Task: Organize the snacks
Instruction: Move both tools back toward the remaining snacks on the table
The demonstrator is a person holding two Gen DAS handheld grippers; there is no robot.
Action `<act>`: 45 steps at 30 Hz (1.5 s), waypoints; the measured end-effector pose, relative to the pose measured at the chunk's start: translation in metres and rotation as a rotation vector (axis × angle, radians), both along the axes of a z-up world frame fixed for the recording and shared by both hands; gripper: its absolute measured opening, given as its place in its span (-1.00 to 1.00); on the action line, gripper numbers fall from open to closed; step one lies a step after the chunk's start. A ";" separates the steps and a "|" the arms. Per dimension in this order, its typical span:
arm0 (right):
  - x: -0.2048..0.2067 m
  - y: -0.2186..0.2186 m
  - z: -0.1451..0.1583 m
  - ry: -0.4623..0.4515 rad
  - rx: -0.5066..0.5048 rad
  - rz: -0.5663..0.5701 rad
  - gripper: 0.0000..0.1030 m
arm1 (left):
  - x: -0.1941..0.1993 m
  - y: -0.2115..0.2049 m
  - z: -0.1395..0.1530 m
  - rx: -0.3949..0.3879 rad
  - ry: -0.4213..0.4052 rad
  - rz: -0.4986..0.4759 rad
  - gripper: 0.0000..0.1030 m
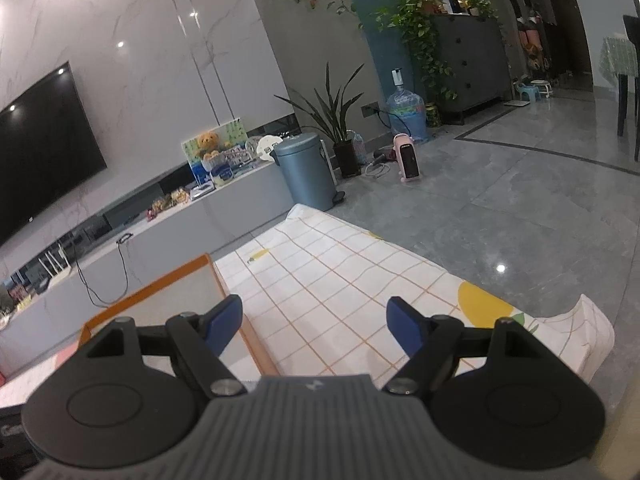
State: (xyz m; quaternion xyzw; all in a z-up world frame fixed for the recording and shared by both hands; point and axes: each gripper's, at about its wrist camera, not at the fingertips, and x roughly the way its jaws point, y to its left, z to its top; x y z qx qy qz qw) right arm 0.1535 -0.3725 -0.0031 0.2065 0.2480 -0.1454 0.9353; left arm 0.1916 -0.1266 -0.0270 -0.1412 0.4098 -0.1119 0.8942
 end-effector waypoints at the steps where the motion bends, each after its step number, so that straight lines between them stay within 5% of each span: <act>1: 0.001 0.003 0.000 0.010 -0.006 0.007 0.50 | -0.003 0.003 0.002 0.015 0.000 0.003 0.64; 24: 0.014 0.109 0.024 0.050 0.083 0.391 0.50 | -0.056 0.107 0.038 0.231 0.063 0.074 0.63; 39: -0.006 0.203 0.039 -0.070 0.136 0.565 0.50 | -0.065 0.213 0.014 0.175 0.120 0.243 0.62; 45: -0.006 0.249 0.021 -0.086 0.010 0.626 0.40 | -0.054 0.255 -0.012 0.133 0.191 0.329 0.62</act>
